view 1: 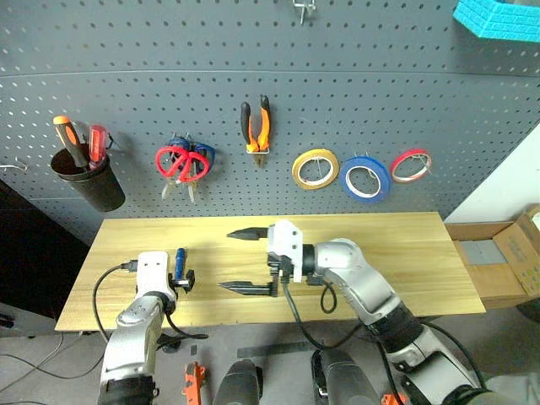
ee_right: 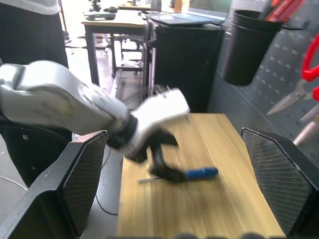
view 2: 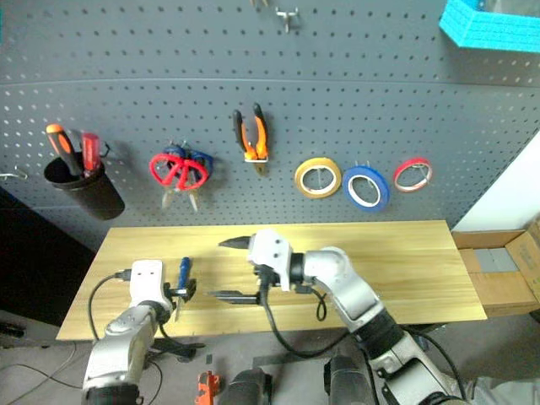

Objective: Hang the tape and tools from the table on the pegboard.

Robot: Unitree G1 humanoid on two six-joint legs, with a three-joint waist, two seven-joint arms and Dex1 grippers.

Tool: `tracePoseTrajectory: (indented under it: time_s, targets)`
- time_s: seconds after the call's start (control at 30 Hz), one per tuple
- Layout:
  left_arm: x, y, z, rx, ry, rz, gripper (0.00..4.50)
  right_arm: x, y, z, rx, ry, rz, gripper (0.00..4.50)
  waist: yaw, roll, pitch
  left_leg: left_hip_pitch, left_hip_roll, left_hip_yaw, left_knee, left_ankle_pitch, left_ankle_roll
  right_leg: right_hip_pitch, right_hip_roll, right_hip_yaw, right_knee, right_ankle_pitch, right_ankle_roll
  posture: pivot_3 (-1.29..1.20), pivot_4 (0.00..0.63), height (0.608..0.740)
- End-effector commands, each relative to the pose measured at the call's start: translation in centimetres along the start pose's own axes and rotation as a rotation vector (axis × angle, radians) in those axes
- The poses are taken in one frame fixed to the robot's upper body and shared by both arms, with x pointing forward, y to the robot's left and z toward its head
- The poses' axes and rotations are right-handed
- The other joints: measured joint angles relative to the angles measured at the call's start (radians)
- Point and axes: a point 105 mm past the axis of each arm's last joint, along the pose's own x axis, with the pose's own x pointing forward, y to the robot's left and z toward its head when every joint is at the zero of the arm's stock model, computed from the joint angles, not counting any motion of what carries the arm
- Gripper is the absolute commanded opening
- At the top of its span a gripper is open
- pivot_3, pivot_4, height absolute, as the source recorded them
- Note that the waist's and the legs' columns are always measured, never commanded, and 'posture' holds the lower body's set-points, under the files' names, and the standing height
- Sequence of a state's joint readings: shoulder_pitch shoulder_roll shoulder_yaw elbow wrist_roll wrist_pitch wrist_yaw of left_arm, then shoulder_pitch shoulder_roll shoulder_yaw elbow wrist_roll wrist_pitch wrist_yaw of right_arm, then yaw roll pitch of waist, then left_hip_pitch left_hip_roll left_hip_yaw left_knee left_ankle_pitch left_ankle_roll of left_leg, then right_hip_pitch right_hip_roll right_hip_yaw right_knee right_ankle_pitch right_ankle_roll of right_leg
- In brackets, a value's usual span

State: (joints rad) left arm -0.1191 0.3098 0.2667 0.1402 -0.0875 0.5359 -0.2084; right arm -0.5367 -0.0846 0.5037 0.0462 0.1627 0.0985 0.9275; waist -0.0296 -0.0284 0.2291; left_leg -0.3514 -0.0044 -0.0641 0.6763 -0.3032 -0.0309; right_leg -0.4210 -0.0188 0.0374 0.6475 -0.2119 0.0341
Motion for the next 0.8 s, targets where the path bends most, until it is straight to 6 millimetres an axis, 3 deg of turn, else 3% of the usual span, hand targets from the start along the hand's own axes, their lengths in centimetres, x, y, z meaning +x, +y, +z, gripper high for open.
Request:
tracePoseTrajectory:
  time_s: [0.03, 0.27, 0.43, 0.53, 0.8]
  targets:
    - [0.9, 0.1, 0.8, 0.002, -0.007, -0.038, 4.46, 0.3, 0.5, 0.6, -0.041, -0.014, 0.037, 4.50, -0.001, 0.000, 0.009, -0.003, 0.001, -0.002, 0.000, 0.000, 0.000, -0.001, -0.001, -0.001, 0.000, 0.000, 0.000, 0.01, 0.296, 0.740]
    - [2.4, 2.5, 1.5, -0.006, 0.041, 0.001, 4.46, -0.4, 0.7, 0.3, -0.024, 0.003, 0.037, 4.50, -0.003, 0.000, 0.040, -0.015, 0.002, -0.006, 0.000, 0.000, 0.000, -0.013, -0.007, -0.003, 0.000, 0.000, 0.000, -0.01, 0.327, 0.740]
    - [2.9, 2.2, 1.4, -0.048, 0.086, -0.038, 4.46, -0.5, 0.3, 0.2, -0.028, 0.010, 0.022, 4.50, -0.004, 0.001, 0.048, -0.017, 0.002, -0.007, 0.000, 0.000, 0.000, -0.016, -0.007, -0.004, 0.000, 0.000, 0.000, -0.02, 0.324, 0.740]
    - [3.0, 1.7, 1.5, -0.066, 0.102, -0.066, 3.88, -0.5, 0.1, 0.2, -0.030, 0.011, 0.017, 4.50, -0.005, 0.001, 0.049, -0.018, 0.002, -0.006, 0.000, 0.000, 0.000, -0.016, -0.007, -0.004, 0.000, 0.000, 0.000, -0.02, 0.318, 0.740]
    - [3.4, 1.0, 3.1, -0.061, 0.094, -0.087, 1.03, -0.6, -0.3, 0.1, -0.041, 0.015, 0.007, 4.50, -0.005, 0.001, 0.049, -0.018, 0.001, -0.007, 0.000, 0.000, -0.001, -0.016, -0.007, -0.004, 0.000, 0.000, 0.000, -0.02, 0.288, 0.740]
